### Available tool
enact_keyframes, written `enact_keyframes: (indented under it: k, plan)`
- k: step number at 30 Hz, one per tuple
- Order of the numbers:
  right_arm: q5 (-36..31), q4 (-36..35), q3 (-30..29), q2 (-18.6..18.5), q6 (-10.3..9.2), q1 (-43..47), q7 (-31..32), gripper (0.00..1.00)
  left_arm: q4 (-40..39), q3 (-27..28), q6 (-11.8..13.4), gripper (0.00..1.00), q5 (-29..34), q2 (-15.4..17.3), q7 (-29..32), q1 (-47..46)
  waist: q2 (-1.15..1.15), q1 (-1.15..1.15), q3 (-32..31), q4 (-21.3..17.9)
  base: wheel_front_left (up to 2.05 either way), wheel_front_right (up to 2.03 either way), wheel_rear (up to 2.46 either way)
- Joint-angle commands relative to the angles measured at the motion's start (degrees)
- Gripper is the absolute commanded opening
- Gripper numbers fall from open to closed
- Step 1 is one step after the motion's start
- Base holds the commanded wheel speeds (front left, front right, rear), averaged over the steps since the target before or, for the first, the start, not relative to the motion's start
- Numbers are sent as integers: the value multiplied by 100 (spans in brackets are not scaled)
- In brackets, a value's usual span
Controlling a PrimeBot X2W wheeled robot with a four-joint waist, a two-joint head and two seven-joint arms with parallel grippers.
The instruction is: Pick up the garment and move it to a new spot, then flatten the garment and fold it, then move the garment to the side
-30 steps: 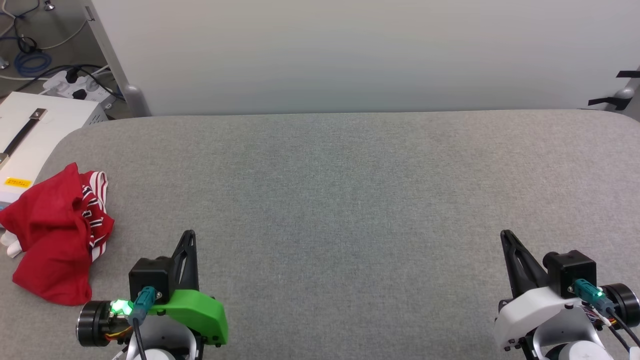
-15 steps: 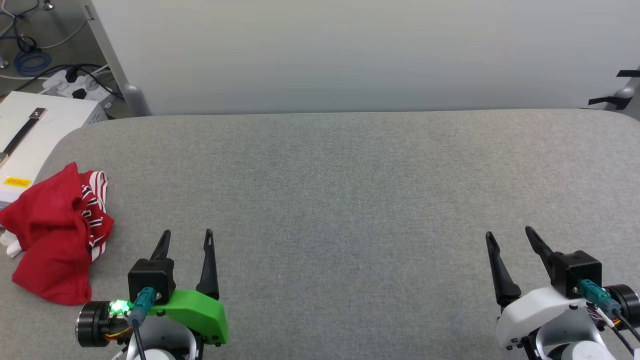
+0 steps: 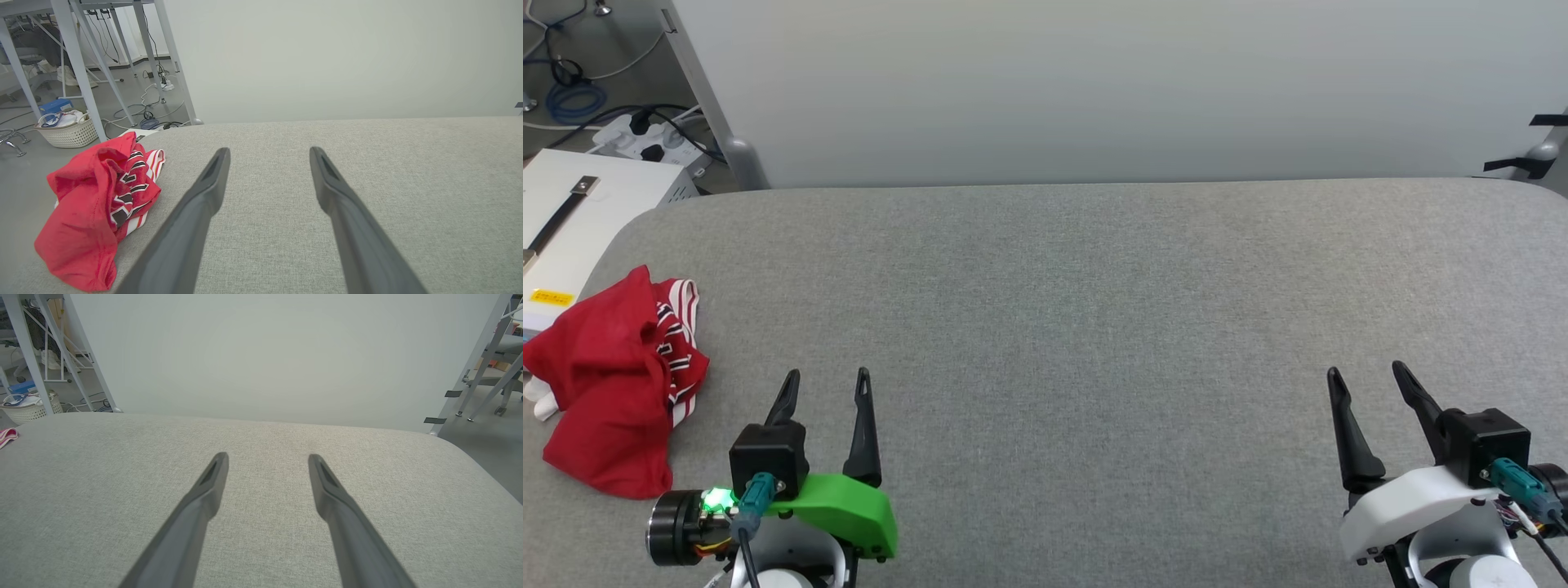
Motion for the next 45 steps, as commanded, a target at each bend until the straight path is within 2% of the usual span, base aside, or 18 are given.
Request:
enact_keyframes:
  k: [1, 45]
  plan:
    - [77, -63, -10, -3, -1, 32, -69, 100, -26, -15, 49, 100, -30, -6, -60, -9, 0, 0, -5, 0, 0, 0, 0]
    - [618, -255, -17, -5, -2, 243, -586, 100, -89, -182, 206, 100, -139, -16, -583, 69, 0, 0, -15, 30, 0, 0, 0]
